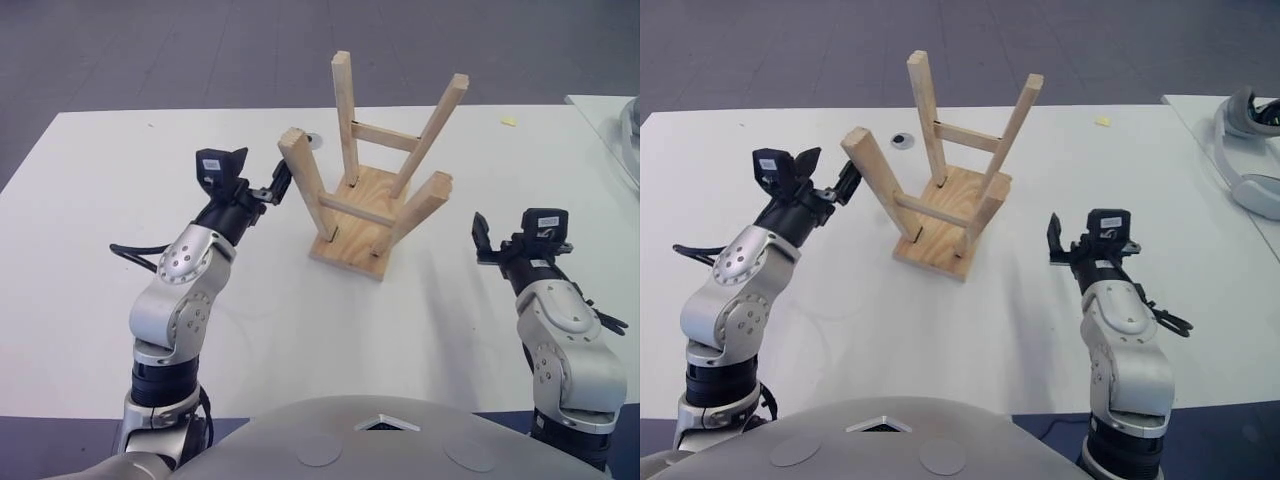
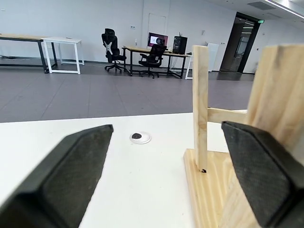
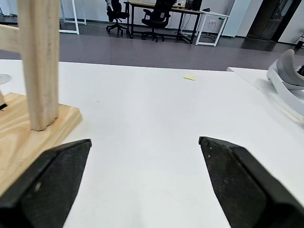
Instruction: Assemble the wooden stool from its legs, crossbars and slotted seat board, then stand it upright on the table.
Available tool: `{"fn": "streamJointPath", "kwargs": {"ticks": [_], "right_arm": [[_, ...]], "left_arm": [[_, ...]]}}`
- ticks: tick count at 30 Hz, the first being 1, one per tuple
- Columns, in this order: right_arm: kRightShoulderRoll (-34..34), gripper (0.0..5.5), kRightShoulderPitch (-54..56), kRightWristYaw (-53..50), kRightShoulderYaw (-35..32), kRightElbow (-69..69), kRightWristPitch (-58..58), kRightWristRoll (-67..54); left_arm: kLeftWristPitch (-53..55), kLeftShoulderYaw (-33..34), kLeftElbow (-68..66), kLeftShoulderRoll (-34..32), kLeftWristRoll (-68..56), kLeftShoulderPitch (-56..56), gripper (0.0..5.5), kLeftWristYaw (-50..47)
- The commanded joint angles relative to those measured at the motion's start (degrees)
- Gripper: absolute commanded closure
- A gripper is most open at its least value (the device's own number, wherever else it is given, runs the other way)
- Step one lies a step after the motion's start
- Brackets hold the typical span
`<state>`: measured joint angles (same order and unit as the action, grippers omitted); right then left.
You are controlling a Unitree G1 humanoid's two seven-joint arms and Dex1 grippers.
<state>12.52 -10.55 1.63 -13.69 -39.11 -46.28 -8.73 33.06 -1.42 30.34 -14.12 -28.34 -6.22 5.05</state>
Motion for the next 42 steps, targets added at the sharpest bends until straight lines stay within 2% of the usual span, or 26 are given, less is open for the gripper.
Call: {"fn": "streamJointPath", "kwargs": {"ticks": [1, 4, 8, 11, 14, 16, 17, 22, 24, 27, 30, 32, 34, 35, 37, 38, 40, 41, 42], "right_arm": [[0.9, 1.27, 3.7, -0.3, -2.0, 3.9, 2.5, 0.7], [1.4, 1.27, 6.0, 0.0, -1.6, 4.2, 2.6, 0.6], [2.7, 1.27, 4.5, 3.0, -1.9, 3.8, 3.7, -0.9], [3.8, 1.27, 4.7, 6.0, -3.2, 5.9, 5.3, -2.5], [3.1, 1.27, 6.3, 8.0, 2.2, 4.7, 5.6, -3.1], [1.4, 1.27, 6.3, 6.7, 6.5, 4.3, 5.9, -1.6], [1.4, 1.27, 6.0, 6.2, 6.4, 4.7, 6.2, -1.0], [2.0, 1.27, 4.8, 2.9, -0.9, 6.9, 7.5, 0.4], [0.1, 1.27, 1.8, 0.1, -2.7, 5.3, 8.7, 2.0], [-3.9, 1.27, -3.1, -4.3, -2.6, 0.8, 10.4, 4.5], [-7.7, 1.27, -7.2, -8.7, -1.7, -3.9, 12.2, 7.6], [-8.0, 1.27, -6.9, -9.4, -0.4, -5.6, 12.9, 9.3], [-2.6, 1.27, -3.2, -3.8, 5.8, -4.7, 14.4, 11.2], [-0.2, 1.27, 1.1, 0.9, 10.6, -4.3, 12.9, 9.7], [0.5, 1.27, 8.5, 9.0, 17.8, -5.8, 6.4, 2.6], [-0.9, 1.27, 10.7, 11.4, 19.8, -7.7, 2.1, -2.2], [-4.3, 1.27, 12.5, 12.0, 19.6, -9.1, -2.8, -7.9], [-5.5, 1.27, 13.1, 10.9, 18.3, -8.2, -3.4, -8.2], [-5.7, 1.27, 13.5, 9.8, 16.6, -7.0, -3.2, -7.6]], "left_arm": [[2.0, -7.9, -0.9, 3.8, -0.5, -7.3, 1.27, 4.1], [2.5, -8.7, -1.1, 4.7, 0.8, -6.1, 1.27, 3.3], [1.7, 0.0, -1.8, 0.4, 4.6, -1.9, 1.27, 0.2], [0.9, 4.8, -1.6, 0.5, 8.7, -0.5, 1.27, -4.7], [0.9, 5.4, 0.1, 3.4, 12.1, 2.3, 1.27, -9.5], [1.2, 4.8, 0.9, 4.6, 13.6, 3.6, 1.27, -10.7], [1.6, 4.7, 2.0, 5.0, 14.0, 4.3, 1.27, -11.3], [3.0, 4.8, 10.6, 5.0, 16.9, 11.0, 1.27, -12.5], [3.2, 5.3, 11.7, 4.3, 16.5, 12.2, 1.27, -11.3], [3.3, 7.9, 11.2, 3.0, 15.7, 12.0, 1.27, -9.5], [1.4, 13.4, 7.0, -0.3, 16.0, 9.1, 1.27, -7.7], [0.4, 15.8, 4.7, -1.1, 16.9, 6.3, 1.27, -8.3], [-0.2, 14.6, 3.5, 1.5, 18.4, 3.7, 1.27, -11.2], [-0.4, 12.2, 1.7, 4.8, 18.5, 1.2, 1.27, -12.7], [3.6, 1.3, -3.4, 12.8, 14.6, -6.6, 1.27, -9.6], [10.1, -7.9, -3.2, 14.8, 9.5, -9.9, 1.27, -3.3], [20.5, -18.8, -1.2, 15.7, 0.9, -12.5, 1.27, 6.2], [22.1, -20.6, -0.7, 14.8, -0.1, -12.9, 1.27, 8.5], [22.1, -19.5, -0.9, 14.5, -0.3, -12.7, 1.27, 8.6]]}}
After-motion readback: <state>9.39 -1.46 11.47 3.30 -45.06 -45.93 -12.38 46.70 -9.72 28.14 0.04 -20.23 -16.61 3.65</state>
